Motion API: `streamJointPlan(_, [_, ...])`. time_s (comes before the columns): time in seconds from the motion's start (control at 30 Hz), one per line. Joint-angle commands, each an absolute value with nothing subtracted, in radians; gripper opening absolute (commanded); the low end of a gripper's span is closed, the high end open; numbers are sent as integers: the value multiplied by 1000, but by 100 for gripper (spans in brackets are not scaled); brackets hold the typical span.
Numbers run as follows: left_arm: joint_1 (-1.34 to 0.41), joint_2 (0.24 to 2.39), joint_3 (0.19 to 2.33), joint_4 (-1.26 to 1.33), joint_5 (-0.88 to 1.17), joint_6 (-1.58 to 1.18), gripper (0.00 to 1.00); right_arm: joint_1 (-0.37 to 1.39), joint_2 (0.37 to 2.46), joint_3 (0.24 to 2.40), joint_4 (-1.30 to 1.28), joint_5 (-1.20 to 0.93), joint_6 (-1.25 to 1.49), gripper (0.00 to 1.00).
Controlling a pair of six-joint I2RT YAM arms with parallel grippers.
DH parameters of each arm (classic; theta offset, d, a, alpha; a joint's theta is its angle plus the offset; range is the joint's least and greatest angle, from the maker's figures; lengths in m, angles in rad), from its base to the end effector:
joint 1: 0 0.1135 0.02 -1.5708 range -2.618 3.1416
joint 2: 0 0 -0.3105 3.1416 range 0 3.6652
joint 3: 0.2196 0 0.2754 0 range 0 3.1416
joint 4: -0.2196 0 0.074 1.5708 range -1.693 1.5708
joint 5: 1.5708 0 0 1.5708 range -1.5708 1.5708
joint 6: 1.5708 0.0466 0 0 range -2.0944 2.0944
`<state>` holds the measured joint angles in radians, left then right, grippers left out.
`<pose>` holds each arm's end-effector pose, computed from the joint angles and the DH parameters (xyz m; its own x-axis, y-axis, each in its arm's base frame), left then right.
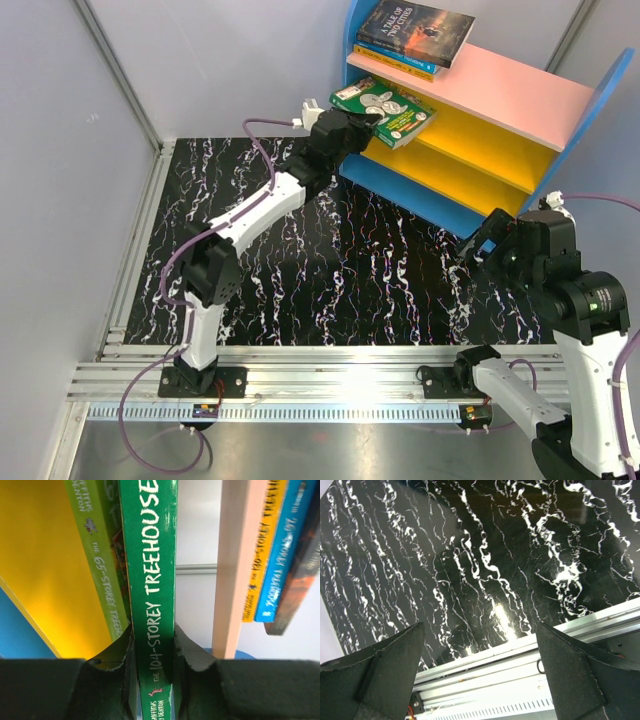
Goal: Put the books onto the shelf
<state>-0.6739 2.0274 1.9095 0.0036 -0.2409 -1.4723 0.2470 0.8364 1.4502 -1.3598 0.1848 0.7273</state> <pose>0.4362 -0.3341 0.4065 -0.4275 -0.8953 -0.1248 -0.0473 0.1600 -0.9860 0.0846 0.0125 0.4665 -0.5644 0.5317 -0.6315 0.3558 0.8469 0.3951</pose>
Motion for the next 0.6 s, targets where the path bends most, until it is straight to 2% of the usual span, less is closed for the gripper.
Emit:
streamJointPlan(0.0, [-683,2065,1995,78,-310,-1496,8,252,851,1468,-1617,241,738,100])
streamJointPlan(0.07, [-686,2104,2025,66,-304,-1508,15,250,857,1470,-1620,252,742,100])
streamJointPlan(0.43, [-686,2209,2141,28,-334,-1516,19,252,894,1454,-1603,272,752,100])
streamJointPlan(0.57, [-678,2282,2247,23,-333,-1513,23,252,907,1443,-1585,272,753,100])
